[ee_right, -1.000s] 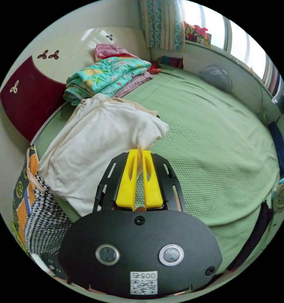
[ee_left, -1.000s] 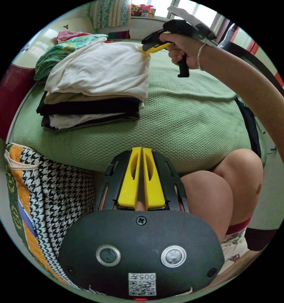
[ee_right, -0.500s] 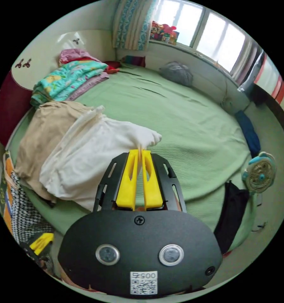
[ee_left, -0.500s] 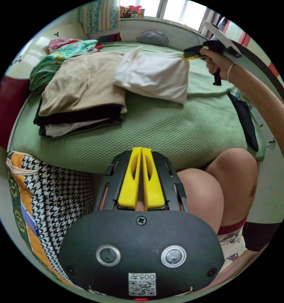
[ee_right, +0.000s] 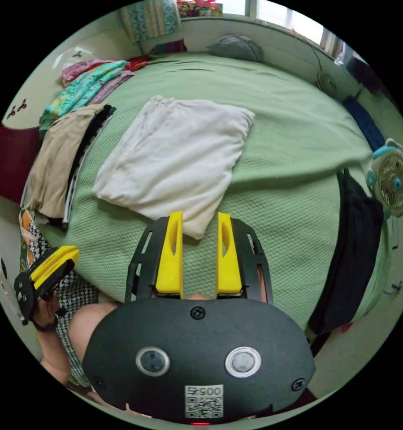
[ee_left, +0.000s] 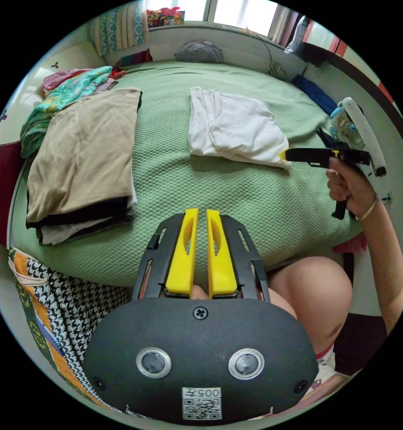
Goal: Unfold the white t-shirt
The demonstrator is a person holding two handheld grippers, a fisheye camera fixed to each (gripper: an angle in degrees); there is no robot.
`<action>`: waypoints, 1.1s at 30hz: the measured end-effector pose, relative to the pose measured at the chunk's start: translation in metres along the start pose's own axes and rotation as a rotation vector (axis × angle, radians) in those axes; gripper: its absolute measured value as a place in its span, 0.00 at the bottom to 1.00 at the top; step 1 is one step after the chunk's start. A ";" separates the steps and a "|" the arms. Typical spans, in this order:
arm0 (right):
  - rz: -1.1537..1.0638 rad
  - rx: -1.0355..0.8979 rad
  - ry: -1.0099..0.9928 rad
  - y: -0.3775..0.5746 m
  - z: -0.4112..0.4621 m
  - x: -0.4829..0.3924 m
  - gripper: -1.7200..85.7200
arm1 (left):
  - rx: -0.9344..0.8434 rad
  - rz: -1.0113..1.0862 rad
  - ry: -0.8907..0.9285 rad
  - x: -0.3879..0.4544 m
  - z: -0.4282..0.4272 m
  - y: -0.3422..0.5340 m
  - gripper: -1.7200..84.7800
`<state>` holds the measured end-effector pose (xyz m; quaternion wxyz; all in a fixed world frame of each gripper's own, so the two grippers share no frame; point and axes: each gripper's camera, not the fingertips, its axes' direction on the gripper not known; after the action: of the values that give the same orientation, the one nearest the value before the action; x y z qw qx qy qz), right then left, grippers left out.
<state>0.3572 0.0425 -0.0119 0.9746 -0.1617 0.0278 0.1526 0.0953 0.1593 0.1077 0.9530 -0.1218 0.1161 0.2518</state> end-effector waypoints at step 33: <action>-0.136 0.091 0.064 0.086 -0.012 0.006 0.06 | 0.035 0.050 -0.032 0.116 0.050 -0.079 0.05</action>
<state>0.3369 0.1176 -0.0500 0.9876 -0.1238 0.0545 0.0793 0.2414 0.1594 0.1362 0.9501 -0.0980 0.1085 0.2756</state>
